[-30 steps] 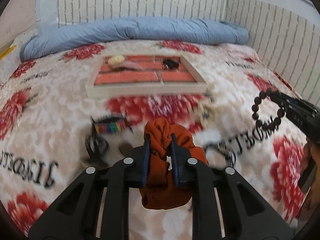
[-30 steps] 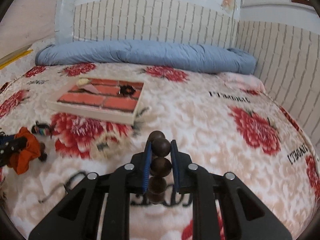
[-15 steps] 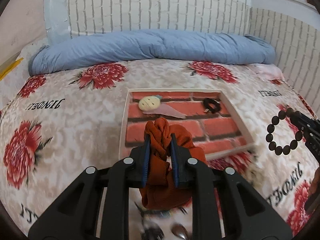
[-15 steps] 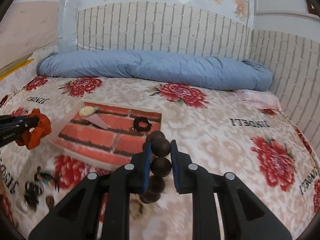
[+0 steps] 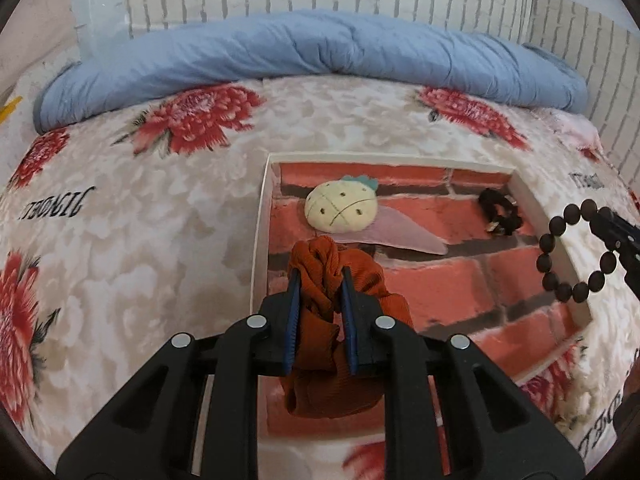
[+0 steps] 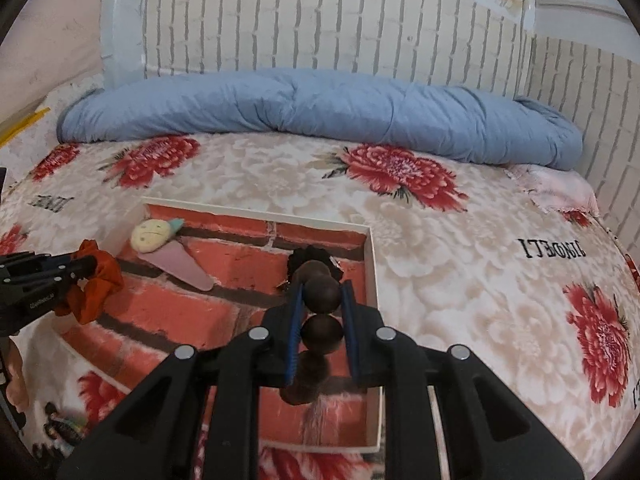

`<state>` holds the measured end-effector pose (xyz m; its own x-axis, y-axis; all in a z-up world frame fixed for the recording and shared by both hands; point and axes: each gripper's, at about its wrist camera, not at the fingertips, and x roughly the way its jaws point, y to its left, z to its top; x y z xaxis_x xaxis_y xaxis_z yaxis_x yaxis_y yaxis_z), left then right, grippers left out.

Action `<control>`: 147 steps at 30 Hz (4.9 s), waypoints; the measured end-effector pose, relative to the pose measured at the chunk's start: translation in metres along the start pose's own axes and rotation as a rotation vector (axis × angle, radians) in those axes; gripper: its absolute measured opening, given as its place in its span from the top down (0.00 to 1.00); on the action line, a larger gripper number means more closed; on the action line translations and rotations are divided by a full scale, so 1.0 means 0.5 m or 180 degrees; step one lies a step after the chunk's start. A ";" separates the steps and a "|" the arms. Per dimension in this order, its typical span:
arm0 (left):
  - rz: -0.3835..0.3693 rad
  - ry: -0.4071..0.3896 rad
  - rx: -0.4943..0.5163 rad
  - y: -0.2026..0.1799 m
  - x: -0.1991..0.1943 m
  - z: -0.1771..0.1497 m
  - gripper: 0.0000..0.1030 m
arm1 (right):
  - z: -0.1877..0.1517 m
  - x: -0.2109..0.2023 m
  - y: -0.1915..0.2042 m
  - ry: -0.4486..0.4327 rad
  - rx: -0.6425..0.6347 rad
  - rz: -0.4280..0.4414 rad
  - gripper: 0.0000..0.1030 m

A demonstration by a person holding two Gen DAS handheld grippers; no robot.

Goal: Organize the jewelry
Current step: 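Lower both items into the brick tray and open both tools, then withdraw both tools from the tray toward the remaining jewelry, then grasp the rainbow claw clip with the left tool while the right tool grasps the cream scrunchie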

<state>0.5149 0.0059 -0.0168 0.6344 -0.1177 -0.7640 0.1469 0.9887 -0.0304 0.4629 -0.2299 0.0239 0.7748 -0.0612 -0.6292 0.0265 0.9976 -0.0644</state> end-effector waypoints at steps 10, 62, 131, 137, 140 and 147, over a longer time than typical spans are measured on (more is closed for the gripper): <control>0.0079 0.0181 0.0164 0.004 0.083 0.024 0.81 | -0.005 0.099 -0.036 0.0284 0.0083 -0.0002 0.81; 0.0286 -0.0433 0.0138 0.027 -0.345 -0.206 0.05 | -0.193 -0.270 -0.011 -0.0075 -0.0021 -0.0058 0.18; 0.0089 0.0657 0.0058 -0.109 -0.127 -0.285 0.05 | -0.307 -0.062 -0.068 0.0819 0.0348 0.0068 0.64; 0.0000 0.0776 -0.0143 -0.088 -0.101 -0.286 0.11 | -0.305 -0.055 -0.060 0.0818 0.0309 0.0108 0.79; 0.0055 0.0763 -0.0138 -0.085 -0.093 -0.286 0.16 | -0.303 -0.056 -0.056 0.0815 0.0295 0.0110 0.80; 0.0077 0.0704 -0.0077 -0.085 -0.094 -0.283 0.22 | -0.302 -0.056 -0.052 0.0814 0.0267 0.0118 0.85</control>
<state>0.3714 -0.0172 -0.0710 0.4552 -0.0734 -0.8874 0.1136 0.9932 -0.0238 0.3451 -0.2593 -0.0735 0.5919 -0.0204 -0.8057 0.0616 0.9979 0.0200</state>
